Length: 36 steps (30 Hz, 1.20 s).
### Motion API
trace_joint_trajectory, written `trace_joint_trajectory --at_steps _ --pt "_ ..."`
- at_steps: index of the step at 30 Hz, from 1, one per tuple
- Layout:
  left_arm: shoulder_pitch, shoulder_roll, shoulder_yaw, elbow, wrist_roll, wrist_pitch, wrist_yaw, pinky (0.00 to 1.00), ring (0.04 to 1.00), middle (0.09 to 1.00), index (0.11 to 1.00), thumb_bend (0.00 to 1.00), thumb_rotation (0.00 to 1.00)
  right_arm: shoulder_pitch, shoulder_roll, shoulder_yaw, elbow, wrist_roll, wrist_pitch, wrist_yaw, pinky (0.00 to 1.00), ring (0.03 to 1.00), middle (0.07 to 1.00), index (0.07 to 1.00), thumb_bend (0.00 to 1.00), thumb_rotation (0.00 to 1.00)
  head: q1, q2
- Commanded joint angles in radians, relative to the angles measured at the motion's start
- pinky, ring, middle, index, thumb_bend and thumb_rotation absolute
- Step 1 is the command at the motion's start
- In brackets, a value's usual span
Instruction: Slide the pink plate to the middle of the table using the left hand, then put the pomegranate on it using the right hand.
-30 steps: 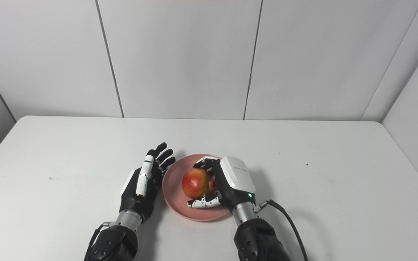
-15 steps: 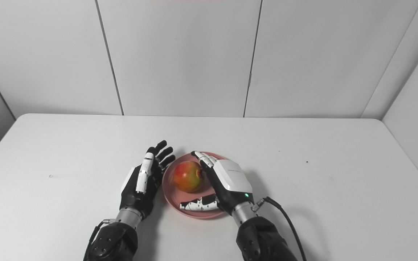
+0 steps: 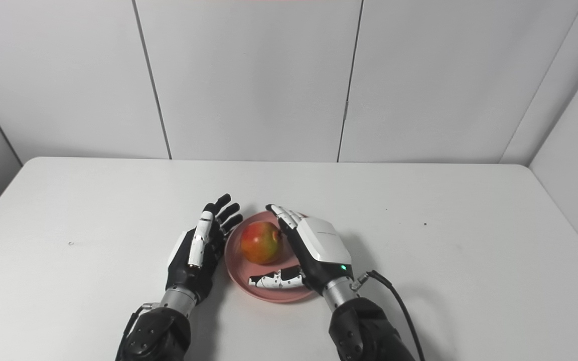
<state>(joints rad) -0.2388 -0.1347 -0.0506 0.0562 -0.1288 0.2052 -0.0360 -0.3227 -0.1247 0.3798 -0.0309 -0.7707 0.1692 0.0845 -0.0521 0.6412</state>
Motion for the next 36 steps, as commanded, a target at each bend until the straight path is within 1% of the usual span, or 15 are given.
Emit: trace_joint_trajectory --at_steps 1,3,7,13,17,22,23,26,28,30,32,33,34,35,36 --pt "-0.019 -0.005 -0.006 -0.011 -0.004 0.002 -0.01 0.9 0.903 0.914 0.903 0.44 1.0 -0.024 -0.001 -0.021 -0.056 0.006 -0.012 -0.015 0.87 0.919 0.929 0.928 0.9 0.41 0.0 -0.002" --pt "-0.019 -0.004 -0.005 -0.011 -0.008 0.005 -0.014 0.91 0.91 0.918 0.907 0.44 1.0 -0.023 -0.003 -0.03 -0.072 0.009 -0.027 -0.027 0.87 0.919 0.928 0.925 0.9 0.43 0.0 -0.002" --pt "-0.019 -0.008 0.001 -0.01 -0.014 0.011 -0.012 0.91 0.915 0.919 0.906 0.45 1.0 -0.025 -0.002 -0.054 -0.124 0.023 -0.035 -0.035 0.85 0.911 0.924 0.925 0.92 0.43 -0.004 -0.005" --pt "-0.019 -0.011 0.005 -0.011 -0.022 0.015 -0.011 0.92 0.932 0.925 0.904 0.44 1.0 -0.028 0.013 -0.104 -0.213 0.062 -0.018 -0.032 0.82 0.895 0.932 0.929 0.95 0.45 -0.007 -0.009" --pt "-0.019 -0.01 0.003 -0.011 -0.015 0.009 -0.008 0.91 0.912 0.911 0.886 0.45 1.0 -0.028 0.018 -0.14 -0.234 0.09 -0.03 -0.045 0.81 0.888 0.934 0.934 0.95 0.46 -0.009 -0.011" --pt "-0.02 -0.008 0.003 -0.004 -0.01 -0.001 -0.007 0.9 0.894 0.91 0.891 0.44 1.0 -0.021 0.024 -0.19 -0.248 0.13 -0.03 -0.064 0.83 0.899 0.926 0.919 0.93 0.46 -0.011 -0.013" --pt "-0.019 -0.008 0.003 -0.004 -0.007 -0.001 -0.006 0.9 0.892 0.91 0.894 0.44 1.0 -0.018 0.025 -0.2 -0.25 0.137 -0.025 -0.068 0.83 0.896 0.921 0.917 0.92 0.5 -0.011 -0.013" --pt "-0.018 -0.004 0.003 -0.004 -0.005 -0.004 -0.008 0.9 0.892 0.911 0.896 0.44 1.0 -0.006 0.036 -0.242 -0.261 0.165 0.02 -0.066 0.79 0.869 0.904 0.926 0.9 0.61 -0.015 -0.017" --pt "-0.018 -0.004 0.005 -0.004 -0.006 -0.004 -0.008 0.91 0.893 0.912 0.896 0.44 1.0 0.004 0.043 -0.27 -0.259 0.202 0.026 -0.067 0.78 0.856 0.893 0.927 0.89 0.62 -0.019 -0.02" --pt "-0.019 -0.003 0.006 -0.003 -0.007 -0.004 -0.008 0.9 0.89 0.91 0.894 0.44 1.0 0.018 0.051 -0.296 -0.254 0.244 0.028 -0.068 0.79 0.867 0.896 0.921 0.88 0.66 -0.021 -0.021" --pt "-0.019 -0.001 0.006 -0.002 -0.006 -0.008 -0.009 0.9 0.891 0.911 0.896 0.44 1.0 0.033 0.056 -0.313 -0.249 0.268 0.028 -0.069 0.8 0.868 0.897 0.915 0.86 0.73 -0.021 -0.021" --pt "-0.018 -0.001 0.006 -0.003 -0.006 -0.009 -0.01 0.9 0.892 0.913 0.897 0.44 1.0 0.039 0.056 -0.318 -0.247 0.274 0.025 -0.07 0.8 0.868 0.898 0.915 0.85 0.79 -0.021 -0.021" --pt "-0.018 0.001 0.007 -0.002 -0.005 -0.012 -0.01 0.9 0.893 0.913 0.897 0.44 1.0 0.048 0.058 -0.322 -0.244 0.281 0.022 -0.072 0.8 0.868 0.899 0.916 0.85 0.81 -0.025 -0.025" --pt "-0.018 0.002 0.007 -0.001 -0.004 -0.013 -0.01 0.9 0.892 0.913 0.898 0.44 1.0 0.053 0.059 -0.324 -0.243 0.286 0.021 -0.073 0.81 0.876 0.903 0.911 0.82 0.88 -0.025 -0.025" --pt "-0.019 0.001 0.009 -0.001 -0.006 -0.012 -0.009 0.9 0.892 0.913 0.898 0.44 1.0 0.062 0.065 -0.329 -0.242 0.301 0.023 -0.072 0.81 0.879 0.905 0.91 0.82 0.91 -0.025 -0.028"
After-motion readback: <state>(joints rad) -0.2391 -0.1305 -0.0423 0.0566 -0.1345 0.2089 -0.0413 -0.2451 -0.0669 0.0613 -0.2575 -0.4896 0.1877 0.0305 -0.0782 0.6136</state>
